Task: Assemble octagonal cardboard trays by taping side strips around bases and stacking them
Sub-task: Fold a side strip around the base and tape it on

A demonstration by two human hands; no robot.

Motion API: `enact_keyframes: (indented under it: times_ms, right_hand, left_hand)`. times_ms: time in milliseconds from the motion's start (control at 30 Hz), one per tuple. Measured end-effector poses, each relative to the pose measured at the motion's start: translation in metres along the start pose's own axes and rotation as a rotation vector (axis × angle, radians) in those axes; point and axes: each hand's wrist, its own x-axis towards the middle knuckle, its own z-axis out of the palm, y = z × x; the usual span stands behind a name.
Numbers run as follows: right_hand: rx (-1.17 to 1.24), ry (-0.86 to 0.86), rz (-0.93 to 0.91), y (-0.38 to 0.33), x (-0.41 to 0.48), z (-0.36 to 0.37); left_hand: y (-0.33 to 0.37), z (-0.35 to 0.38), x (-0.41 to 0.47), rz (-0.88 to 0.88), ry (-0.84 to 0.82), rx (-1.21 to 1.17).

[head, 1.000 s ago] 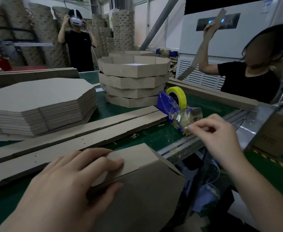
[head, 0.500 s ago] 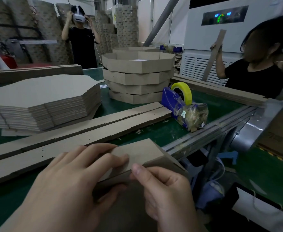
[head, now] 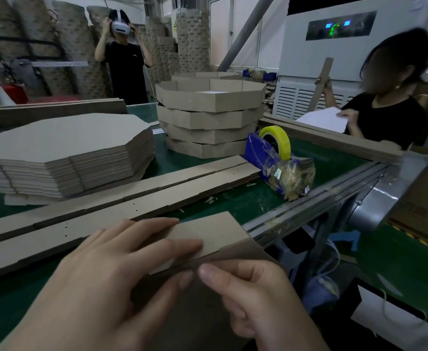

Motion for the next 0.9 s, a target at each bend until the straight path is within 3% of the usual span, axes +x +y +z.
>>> enact_keyframes:
  times_ms: [133,300,467,633,800,900]
  right_hand:
    - [-0.036,-0.038,-0.017,-0.001,0.000,-0.003]
    - [-0.087,-0.028,-0.010,-0.004,0.001,-0.005]
    - [-0.357,0.037,0.027,0.007,0.004,-0.020]
    - [-0.226,0.500,-0.553,0.018,0.008,-0.038]
    - [-0.634,0.456,-0.758,0.029,0.020,-0.039]
    - [-0.698,0.496,-0.885,0.034,0.019,-0.040]
  left_hand:
    - [0.009,0.004,0.005,-0.061,0.068,-0.018]
    - [0.024,0.014,0.015,-0.136,0.148,0.145]
    - [0.015,0.018,0.010,-0.118,0.197,0.153]
    - [0.010,0.022,0.002,-0.025,0.179,0.263]
    - [0.002,0.020,-0.004,-0.033,0.026,0.370]
    - [0.014,0.017,0.006,-0.060,0.004,0.395]
